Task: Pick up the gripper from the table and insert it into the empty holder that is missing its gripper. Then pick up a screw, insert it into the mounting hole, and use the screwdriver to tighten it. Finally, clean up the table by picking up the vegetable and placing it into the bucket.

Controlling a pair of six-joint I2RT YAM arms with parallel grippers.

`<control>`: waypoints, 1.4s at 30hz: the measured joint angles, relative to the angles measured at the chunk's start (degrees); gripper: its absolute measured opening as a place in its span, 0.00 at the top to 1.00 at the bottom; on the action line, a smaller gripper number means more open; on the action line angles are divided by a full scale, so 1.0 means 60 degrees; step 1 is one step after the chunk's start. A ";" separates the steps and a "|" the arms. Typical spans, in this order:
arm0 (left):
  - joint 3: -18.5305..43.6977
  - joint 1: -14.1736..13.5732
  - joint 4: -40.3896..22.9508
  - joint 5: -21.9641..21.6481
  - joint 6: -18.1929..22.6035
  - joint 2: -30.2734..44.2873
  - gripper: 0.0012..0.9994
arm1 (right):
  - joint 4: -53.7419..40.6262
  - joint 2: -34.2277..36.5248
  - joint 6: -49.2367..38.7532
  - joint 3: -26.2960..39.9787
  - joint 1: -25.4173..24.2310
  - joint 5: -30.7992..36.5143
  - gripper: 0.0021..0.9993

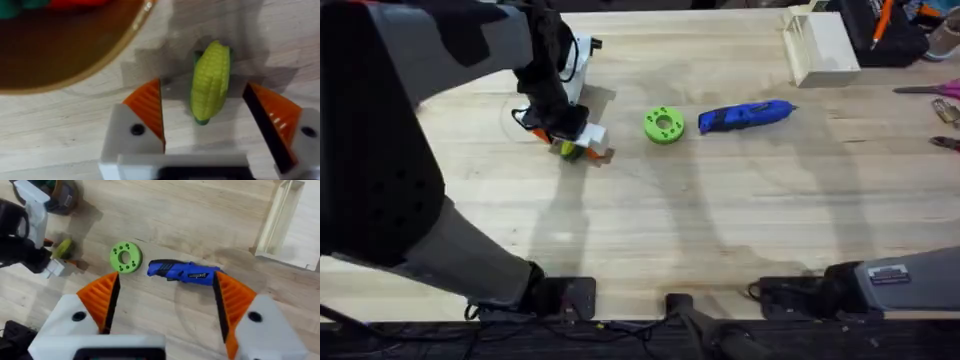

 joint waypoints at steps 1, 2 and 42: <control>0.0000 -0.0002 -0.0004 0.0000 0.0000 0.0000 0.06 | -0.0007 0.0000 0.0000 0.0000 0.0000 0.0000 0.01; 0.0000 -0.0002 0.0000 0.0000 0.0002 0.0000 0.09 | -0.0007 0.0000 0.0000 0.0000 -0.0001 0.0002 0.01; 0.4860 0.0422 -0.1256 -0.0509 -0.0069 -0.2129 0.96 | -0.0014 0.0000 0.0000 0.0000 -0.0001 0.0004 0.01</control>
